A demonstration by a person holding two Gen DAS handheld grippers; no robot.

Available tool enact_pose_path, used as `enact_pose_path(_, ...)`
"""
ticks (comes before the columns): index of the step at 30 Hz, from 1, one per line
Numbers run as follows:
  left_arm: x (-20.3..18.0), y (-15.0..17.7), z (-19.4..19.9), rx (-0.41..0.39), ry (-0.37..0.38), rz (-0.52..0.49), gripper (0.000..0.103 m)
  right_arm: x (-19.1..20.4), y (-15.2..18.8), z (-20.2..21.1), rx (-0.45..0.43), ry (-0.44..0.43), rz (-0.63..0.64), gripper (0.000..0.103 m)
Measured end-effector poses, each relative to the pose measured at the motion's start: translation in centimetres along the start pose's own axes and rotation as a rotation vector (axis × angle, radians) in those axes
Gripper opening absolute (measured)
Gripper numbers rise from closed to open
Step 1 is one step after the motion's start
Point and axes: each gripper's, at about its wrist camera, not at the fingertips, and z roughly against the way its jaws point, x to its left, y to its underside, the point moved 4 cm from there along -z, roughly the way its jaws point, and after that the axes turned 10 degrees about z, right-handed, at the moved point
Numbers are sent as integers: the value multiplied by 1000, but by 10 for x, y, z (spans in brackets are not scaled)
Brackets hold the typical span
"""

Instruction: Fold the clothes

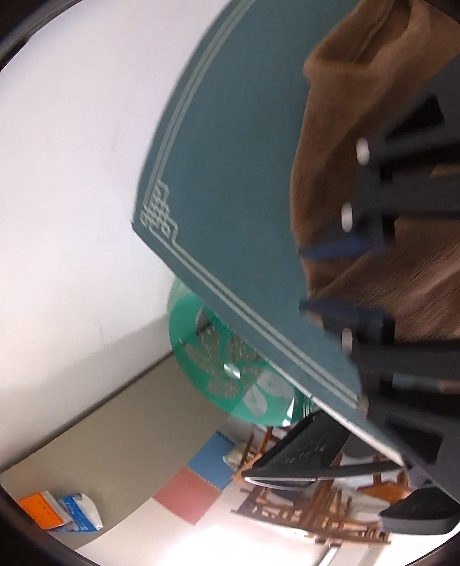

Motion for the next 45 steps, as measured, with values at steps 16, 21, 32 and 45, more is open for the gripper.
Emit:
enact_pose_path(16,5,-4,-2,-1,3,3,69,-135,178,211,-169,162,-495,90)
enact_pose_path(21,6,-4,0,-2,19,15,70,-140,238,228,-124,184,-524,90)
enact_pose_path(32,5,0,4,-4,11,12,70,-145,225,198,-118,110,-384,89)
enact_pose_path(45,2,0,2,-4,26,18,72,-177,183,181,-261,100,-409,8)
